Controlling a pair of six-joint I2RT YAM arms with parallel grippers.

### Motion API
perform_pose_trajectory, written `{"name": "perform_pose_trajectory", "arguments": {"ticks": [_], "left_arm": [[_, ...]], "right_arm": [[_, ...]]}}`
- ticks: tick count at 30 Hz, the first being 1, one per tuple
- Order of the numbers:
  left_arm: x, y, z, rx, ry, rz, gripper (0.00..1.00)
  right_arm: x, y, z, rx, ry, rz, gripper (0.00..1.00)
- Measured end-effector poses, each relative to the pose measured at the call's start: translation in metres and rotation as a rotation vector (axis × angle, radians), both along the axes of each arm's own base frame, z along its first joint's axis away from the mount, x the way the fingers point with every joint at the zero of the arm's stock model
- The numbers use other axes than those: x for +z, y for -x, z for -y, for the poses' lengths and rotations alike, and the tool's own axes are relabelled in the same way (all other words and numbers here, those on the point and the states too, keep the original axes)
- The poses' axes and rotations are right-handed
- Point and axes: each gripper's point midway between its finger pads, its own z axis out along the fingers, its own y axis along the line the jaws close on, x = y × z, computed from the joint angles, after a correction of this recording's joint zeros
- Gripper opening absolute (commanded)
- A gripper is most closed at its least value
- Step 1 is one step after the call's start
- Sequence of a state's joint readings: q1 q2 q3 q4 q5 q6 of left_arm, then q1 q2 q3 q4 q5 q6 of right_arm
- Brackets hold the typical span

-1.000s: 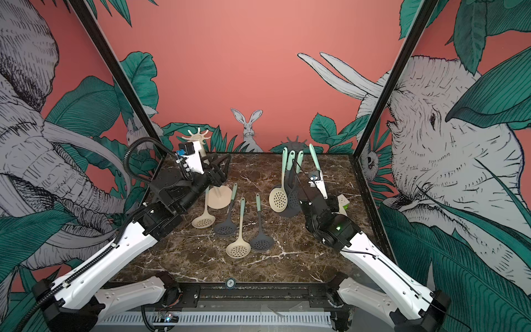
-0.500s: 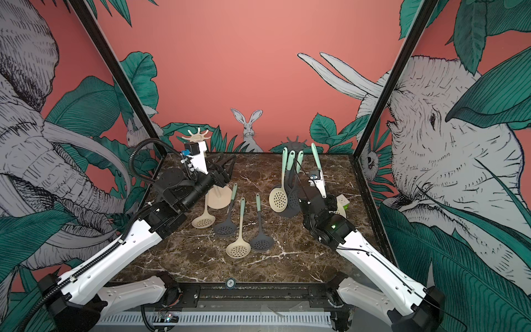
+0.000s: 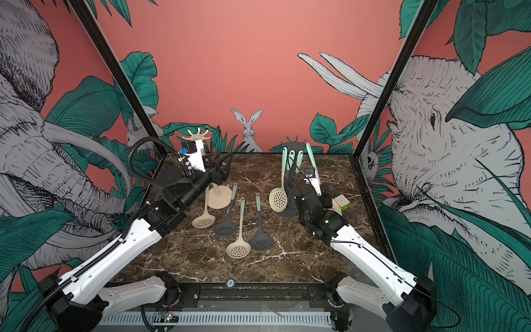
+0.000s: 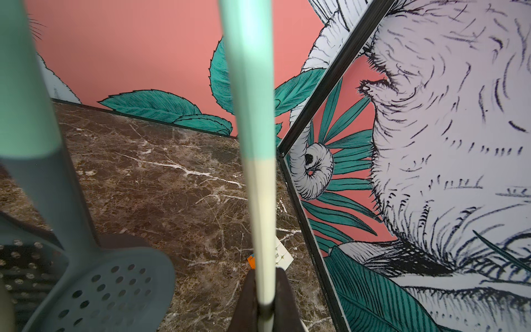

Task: Hang the skimmer on the kitchen utensil rack
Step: Hang the skimmer on the rack, then pick up the skimmer from the center of the board.

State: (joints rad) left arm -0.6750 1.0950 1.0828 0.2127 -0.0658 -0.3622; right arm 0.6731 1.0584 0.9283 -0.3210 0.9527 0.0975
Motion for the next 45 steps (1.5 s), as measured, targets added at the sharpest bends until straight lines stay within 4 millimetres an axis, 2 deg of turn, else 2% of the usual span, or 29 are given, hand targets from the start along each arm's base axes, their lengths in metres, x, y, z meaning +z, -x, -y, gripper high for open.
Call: {"name": "perform_pose_trajectory", "arguments": {"ticks": [5, 10, 18, 23, 30, 32, 36, 45], "left_arm": [[-0.002, 0.0, 0.0, -0.002, -0.002, -0.003, 0.62], [-0.005, -0.001, 0.0, -0.002, -0.002, -0.008, 0.62], [-0.005, -0.002, 0.0, -0.004, 0.002, -0.011, 0.62], [-0.005, -0.002, 0.0, -0.008, 0.003, -0.012, 0.62], [-0.005, 0.0, 0.002, -0.021, 0.001, -0.011, 0.64], [-0.003, 0.001, 0.003, -0.034, 0.0, -0.01, 0.65], [0.014, 0.007, 0.006, -0.068, 0.01, 0.011, 0.66], [0.087, 0.038, 0.001, -0.16, 0.083, 0.082, 0.67]], "right_arm": [[-0.002, 0.0, -0.003, 0.019, -0.017, 0.0, 0.0], [-0.013, 0.0, -0.008, 0.054, -0.027, -0.017, 0.0], [-0.015, -0.003, -0.014, 0.077, -0.053, -0.018, 0.0], [-0.017, -0.001, -0.015, 0.086, -0.086, -0.016, 0.19], [-0.011, 0.013, -0.008, 0.103, -0.128, -0.011, 0.39], [-0.007, 0.018, -0.005, 0.107, -0.148, 0.0, 0.41], [0.002, 0.029, 0.0, 0.123, -0.196, 0.021, 0.43], [0.029, 0.054, 0.006, 0.185, -0.326, 0.078, 0.44]]}}
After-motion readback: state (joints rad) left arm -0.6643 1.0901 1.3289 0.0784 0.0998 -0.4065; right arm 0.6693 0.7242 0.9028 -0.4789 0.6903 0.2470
